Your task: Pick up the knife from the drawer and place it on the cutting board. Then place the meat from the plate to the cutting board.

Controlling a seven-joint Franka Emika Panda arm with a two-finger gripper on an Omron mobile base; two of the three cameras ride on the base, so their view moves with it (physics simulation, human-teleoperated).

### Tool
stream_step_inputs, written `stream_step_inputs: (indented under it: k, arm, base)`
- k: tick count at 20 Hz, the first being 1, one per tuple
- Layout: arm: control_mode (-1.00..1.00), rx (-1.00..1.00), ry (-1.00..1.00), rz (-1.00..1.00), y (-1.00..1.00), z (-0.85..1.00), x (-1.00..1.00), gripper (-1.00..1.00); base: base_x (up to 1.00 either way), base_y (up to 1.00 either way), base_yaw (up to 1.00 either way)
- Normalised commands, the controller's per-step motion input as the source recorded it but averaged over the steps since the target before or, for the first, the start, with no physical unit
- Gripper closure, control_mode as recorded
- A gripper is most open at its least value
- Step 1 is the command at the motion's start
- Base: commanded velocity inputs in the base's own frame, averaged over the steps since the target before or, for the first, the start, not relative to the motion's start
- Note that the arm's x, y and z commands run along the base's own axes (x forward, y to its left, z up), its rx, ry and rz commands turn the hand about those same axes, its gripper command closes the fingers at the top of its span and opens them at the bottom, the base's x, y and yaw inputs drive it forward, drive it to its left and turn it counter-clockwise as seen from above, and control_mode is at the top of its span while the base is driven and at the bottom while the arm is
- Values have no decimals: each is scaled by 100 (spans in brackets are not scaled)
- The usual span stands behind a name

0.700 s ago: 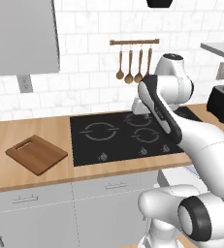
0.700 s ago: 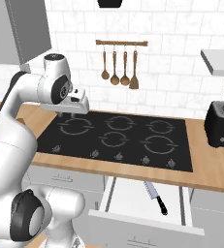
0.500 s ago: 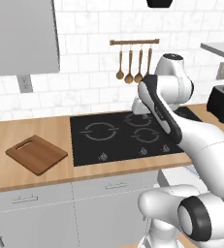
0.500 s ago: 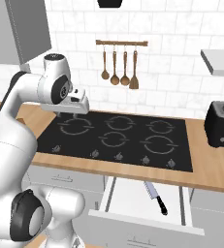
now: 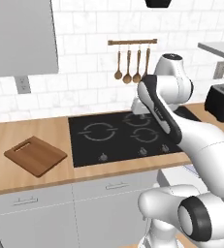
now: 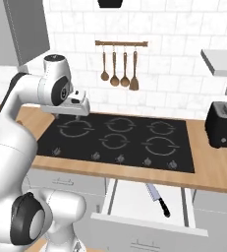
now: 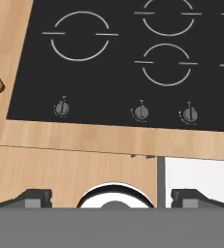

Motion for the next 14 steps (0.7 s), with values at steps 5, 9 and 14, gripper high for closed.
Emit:
stream_step_inputs:
  k: [5,9,14]
  arm:
    - [100,0,0,0,0,0,0,-100]
    - [100,0,0,0,0,0,0,-100]
    - [100,0,0,0,0,0,0,-100]
  base:
    - [0,40,-26]
    - [0,44,-33]
    - [0,39,-42]
